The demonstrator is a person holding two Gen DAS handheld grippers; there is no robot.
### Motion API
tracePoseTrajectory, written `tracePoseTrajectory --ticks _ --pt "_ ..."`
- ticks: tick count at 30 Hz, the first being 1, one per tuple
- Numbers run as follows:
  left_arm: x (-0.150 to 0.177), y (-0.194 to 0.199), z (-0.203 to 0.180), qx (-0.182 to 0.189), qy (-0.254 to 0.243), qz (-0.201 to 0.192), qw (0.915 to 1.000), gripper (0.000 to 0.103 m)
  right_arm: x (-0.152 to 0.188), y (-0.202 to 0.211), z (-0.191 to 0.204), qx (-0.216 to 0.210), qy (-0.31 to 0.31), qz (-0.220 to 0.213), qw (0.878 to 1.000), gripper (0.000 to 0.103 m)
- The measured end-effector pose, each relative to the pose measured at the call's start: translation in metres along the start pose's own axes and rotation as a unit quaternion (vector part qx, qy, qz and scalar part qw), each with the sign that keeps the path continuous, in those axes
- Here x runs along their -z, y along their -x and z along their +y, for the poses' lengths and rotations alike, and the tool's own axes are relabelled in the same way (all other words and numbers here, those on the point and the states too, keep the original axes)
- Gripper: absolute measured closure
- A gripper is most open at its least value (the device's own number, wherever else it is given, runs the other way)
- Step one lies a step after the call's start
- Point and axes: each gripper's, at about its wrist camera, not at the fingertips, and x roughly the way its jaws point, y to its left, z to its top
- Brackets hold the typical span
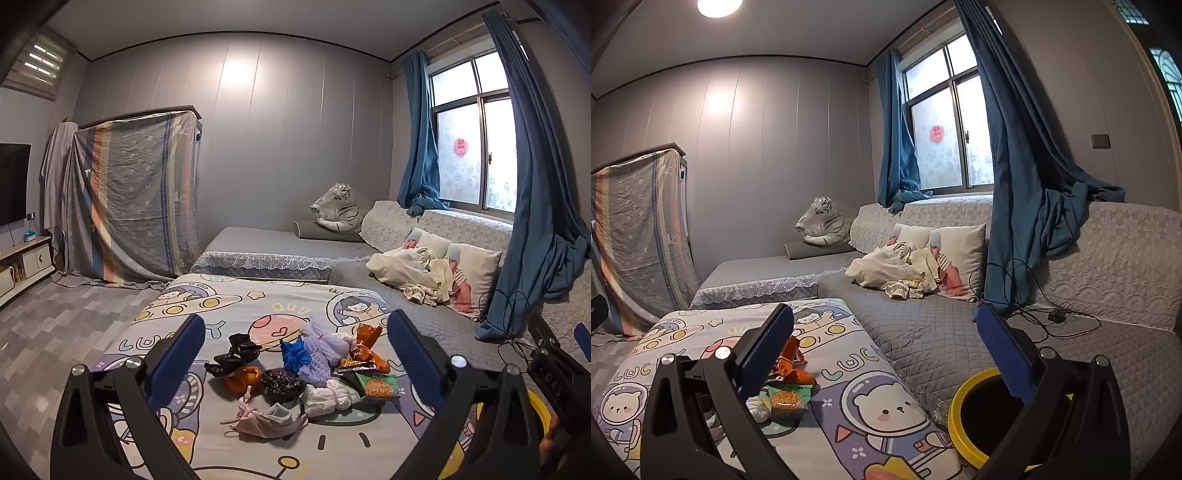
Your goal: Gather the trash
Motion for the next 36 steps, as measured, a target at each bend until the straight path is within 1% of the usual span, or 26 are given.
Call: tracePoseTrajectory --ticks 7,8,12,16,36 --pt "0.000 0.005 0.002 0.006 -0.002 0.004 1.0000 0.008 -0.001 0.001 0.001 0.000 0.002 0.000 1.000 0.008" --pt "-0.006 0.002 0.001 -0.001 -0.002 0.003 1.0000 0.008 -0.001 0.001 0.000 0.000 0.001 0.001 1.000 0.008" --pt "-0.010 0.005 0.003 -0.002 -0.002 0.003 1.0000 0.008 -0.001 0.002 0.001 0.001 0.002 -0.001 1.000 0.008" --pt "-0.004 0.002 0.000 0.000 -0.004 0.004 1.0000 0.008 -0.001 0.002 0.001 -0.001 0.001 0.001 1.000 0.008" --pt "0.000 0.001 0.000 -0.001 -0.005 0.007 1.0000 0.008 -0.001 -0.001 0.002 -0.003 0.002 0.005 1.000 0.008"
